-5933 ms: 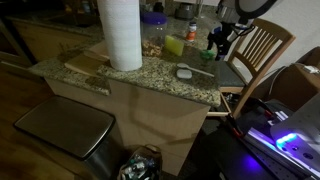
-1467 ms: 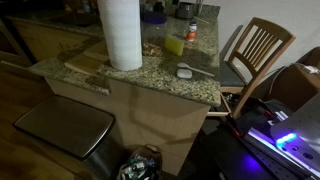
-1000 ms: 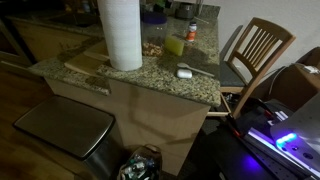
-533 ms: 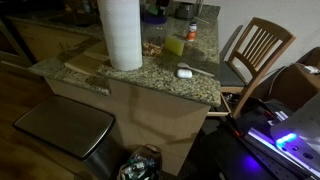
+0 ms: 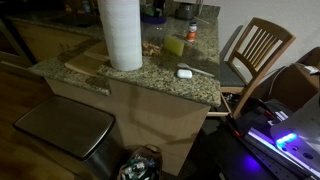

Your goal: Place the green object on the purple jar

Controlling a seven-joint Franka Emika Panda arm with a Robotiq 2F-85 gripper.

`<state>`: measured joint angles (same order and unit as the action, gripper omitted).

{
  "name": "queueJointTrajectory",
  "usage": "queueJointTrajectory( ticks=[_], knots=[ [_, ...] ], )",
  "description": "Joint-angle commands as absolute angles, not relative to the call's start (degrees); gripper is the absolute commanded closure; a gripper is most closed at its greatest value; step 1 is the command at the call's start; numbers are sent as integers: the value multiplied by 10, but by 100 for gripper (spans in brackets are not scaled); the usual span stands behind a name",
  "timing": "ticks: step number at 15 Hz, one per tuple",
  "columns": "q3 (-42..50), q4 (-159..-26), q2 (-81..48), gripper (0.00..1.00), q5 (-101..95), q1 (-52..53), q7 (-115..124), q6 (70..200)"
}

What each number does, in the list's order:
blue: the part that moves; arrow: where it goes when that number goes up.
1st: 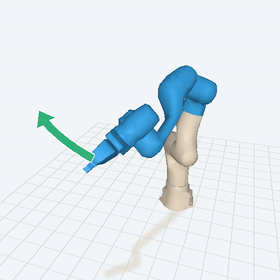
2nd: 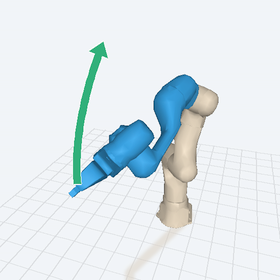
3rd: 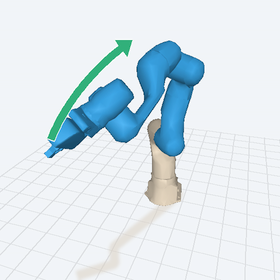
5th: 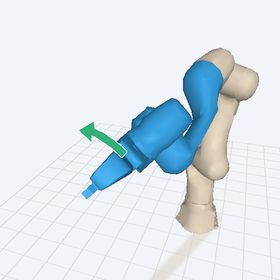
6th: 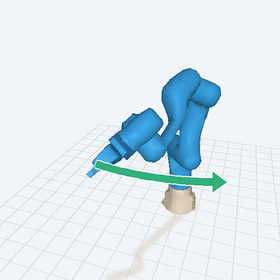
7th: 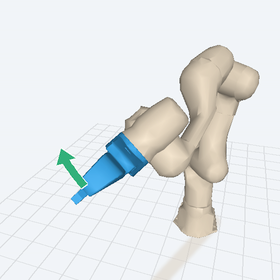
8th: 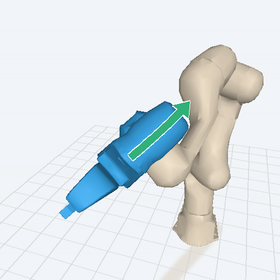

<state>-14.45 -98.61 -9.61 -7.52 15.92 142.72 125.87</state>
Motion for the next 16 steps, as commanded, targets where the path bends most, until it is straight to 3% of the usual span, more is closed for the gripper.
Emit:
queueJointTrajectory(
  ticks=[1,2,4,10,15,16],
  knots=[
    [-127,-962,-113,47,-100,175,1452,1245],
    [-125,-961,-114,6,-106,177,1458,1240],
    [-124,-956,-113,0,-111,178,1461,1218],
    [-127,-924,-98,0,-69,171,1460,1181],
    [-122,-944,0,0,39,147,1448,1176],
    [-127,-917,-52,0,-2,160,1457,1191]
  ],
)
